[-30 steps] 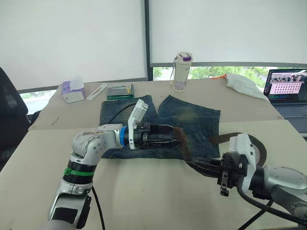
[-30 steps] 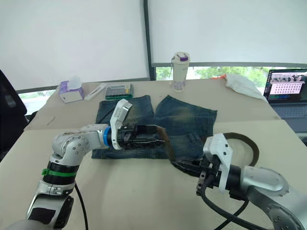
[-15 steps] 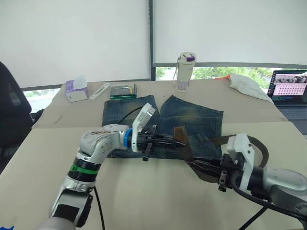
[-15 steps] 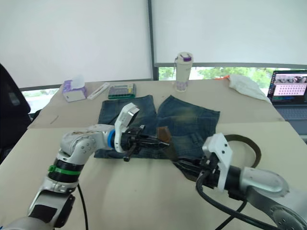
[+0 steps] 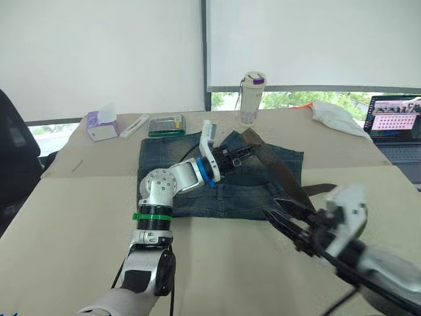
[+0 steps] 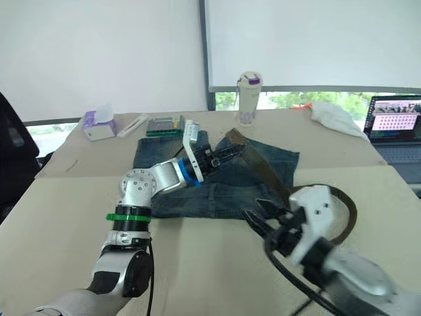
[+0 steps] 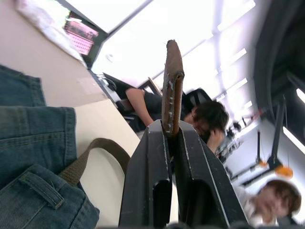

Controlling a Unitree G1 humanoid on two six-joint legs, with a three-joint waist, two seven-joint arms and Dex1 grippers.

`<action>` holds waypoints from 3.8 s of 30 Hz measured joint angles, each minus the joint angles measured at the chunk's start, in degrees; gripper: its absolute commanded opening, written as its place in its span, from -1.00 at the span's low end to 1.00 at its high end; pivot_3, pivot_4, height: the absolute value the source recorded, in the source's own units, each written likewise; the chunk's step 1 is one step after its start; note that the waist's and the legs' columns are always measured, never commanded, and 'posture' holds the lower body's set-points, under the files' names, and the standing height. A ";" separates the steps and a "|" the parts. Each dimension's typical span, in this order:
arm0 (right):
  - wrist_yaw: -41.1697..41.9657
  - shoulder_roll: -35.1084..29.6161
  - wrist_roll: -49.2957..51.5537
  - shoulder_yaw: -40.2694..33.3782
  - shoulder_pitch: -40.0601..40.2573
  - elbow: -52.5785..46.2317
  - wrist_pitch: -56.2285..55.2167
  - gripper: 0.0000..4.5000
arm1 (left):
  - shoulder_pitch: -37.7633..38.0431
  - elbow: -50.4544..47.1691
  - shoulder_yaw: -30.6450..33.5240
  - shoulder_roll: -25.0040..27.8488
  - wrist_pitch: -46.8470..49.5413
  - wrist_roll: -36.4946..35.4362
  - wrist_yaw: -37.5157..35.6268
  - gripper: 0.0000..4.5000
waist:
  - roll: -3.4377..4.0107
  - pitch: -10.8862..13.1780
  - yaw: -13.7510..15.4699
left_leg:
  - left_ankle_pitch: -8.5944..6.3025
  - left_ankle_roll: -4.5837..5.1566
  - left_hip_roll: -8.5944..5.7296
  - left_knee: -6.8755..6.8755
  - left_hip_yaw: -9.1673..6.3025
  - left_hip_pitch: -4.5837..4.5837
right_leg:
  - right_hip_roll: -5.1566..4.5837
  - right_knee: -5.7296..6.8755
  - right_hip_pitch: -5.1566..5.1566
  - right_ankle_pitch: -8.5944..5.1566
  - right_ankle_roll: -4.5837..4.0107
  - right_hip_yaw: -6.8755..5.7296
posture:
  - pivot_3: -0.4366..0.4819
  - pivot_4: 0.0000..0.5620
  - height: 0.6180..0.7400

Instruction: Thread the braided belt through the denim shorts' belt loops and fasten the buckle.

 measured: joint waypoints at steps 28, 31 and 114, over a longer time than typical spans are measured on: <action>3.61 30.64 -9.39 4.44 -14.70 18.82 -9.74 0.06 | 5.70 -8.68 8.27 -1.51 7.97 -22.61 24.18 -1.00 | 0.42 -0.34 -1.02 | 0.08 -0.13 -0.07 0.00 -0.01 -0.17 | 0.06 0.55 -0.52 0.02 -0.04 0.05 | -0.05 -0.47 1.00; 2.97 31.56 -8.42 3.68 -15.09 18.82 -9.74 0.06 | 5.68 -7.79 8.24 -1.37 7.53 -24.92 25.48 -1.00 | 0.43 -0.34 -1.03 | 0.08 -0.13 -0.07 0.00 -0.01 -0.17 | 0.06 0.55 -0.53 0.02 -0.04 0.05 | -0.05 -0.47 1.00; 6.25 -3.71 -10.05 -4.82 -18.20 26.17 3.29 -1.00 | 19.63 -26.57 -30.78 30.37 -25.72 10.44 -23.07 0.83 | 0.80 -0.30 -0.88 | 0.07 -0.11 0.13 -0.25 0.14 -0.43 | 0.19 -0.23 -0.48 0.17 -0.42 -0.01 | -0.05 -0.47 1.00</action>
